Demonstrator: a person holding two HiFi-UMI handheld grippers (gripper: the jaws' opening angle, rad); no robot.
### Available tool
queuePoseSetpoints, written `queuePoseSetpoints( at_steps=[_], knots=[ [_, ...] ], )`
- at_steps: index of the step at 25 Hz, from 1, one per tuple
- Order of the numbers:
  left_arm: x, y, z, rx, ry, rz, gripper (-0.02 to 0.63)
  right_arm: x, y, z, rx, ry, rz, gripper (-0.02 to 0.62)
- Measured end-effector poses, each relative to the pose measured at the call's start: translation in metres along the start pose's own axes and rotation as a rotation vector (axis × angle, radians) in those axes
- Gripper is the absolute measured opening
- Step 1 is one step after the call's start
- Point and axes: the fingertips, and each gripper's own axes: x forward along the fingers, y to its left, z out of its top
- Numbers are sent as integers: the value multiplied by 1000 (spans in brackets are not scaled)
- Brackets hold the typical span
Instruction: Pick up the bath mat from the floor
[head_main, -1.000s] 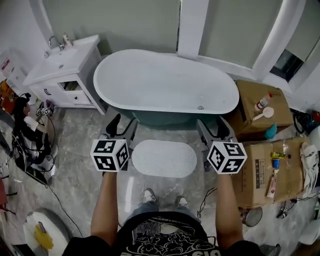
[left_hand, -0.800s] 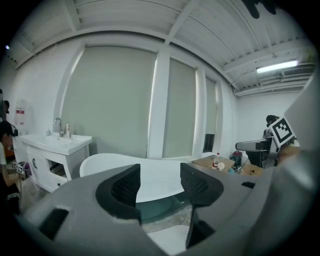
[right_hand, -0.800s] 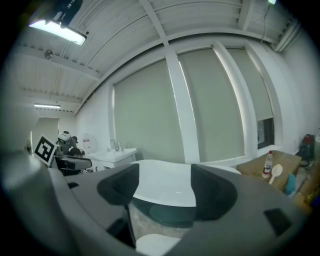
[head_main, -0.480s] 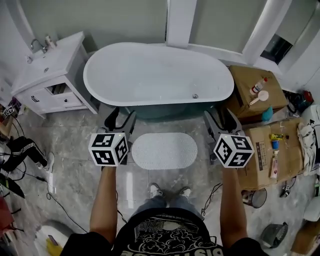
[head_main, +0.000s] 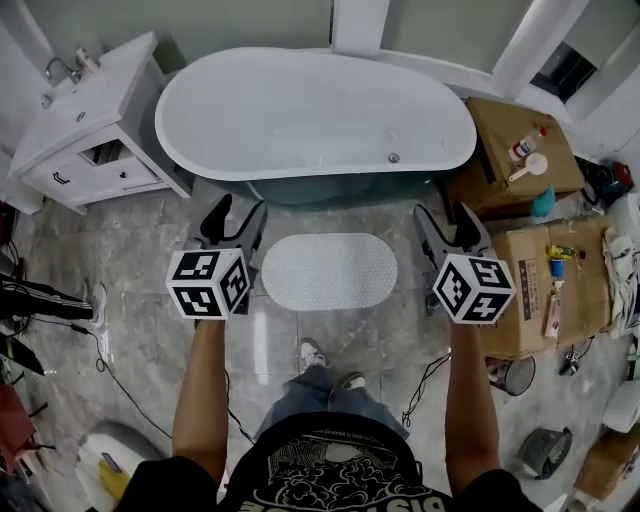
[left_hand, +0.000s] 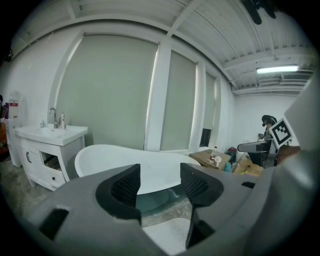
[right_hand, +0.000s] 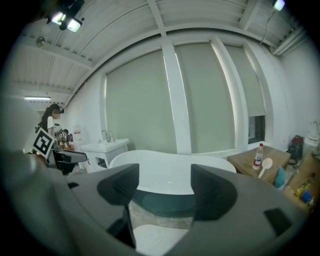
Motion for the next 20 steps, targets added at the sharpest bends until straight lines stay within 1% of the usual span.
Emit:
queuePoseSetpoints(
  at_steps=[5, 8, 14, 18, 20],
  knots=[
    [2, -15, -34, 0, 46, 21, 259, -5, -23, -31, 18, 41, 23, 310],
    [5, -30, -56, -16, 69, 27, 259, -11, -41, -51, 22, 63, 41, 310],
    [9, -50, -109, -18, 102, 62, 259, -20, -72, -110, 27, 109, 63, 310],
    [17, -57, -144, -10, 127, 67, 259, -22, -95, -147, 57, 116, 55, 309],
    [23, -59, -162, -18, 126, 67, 265, -21, -105, -171, 62, 134, 53, 310]
  ],
)
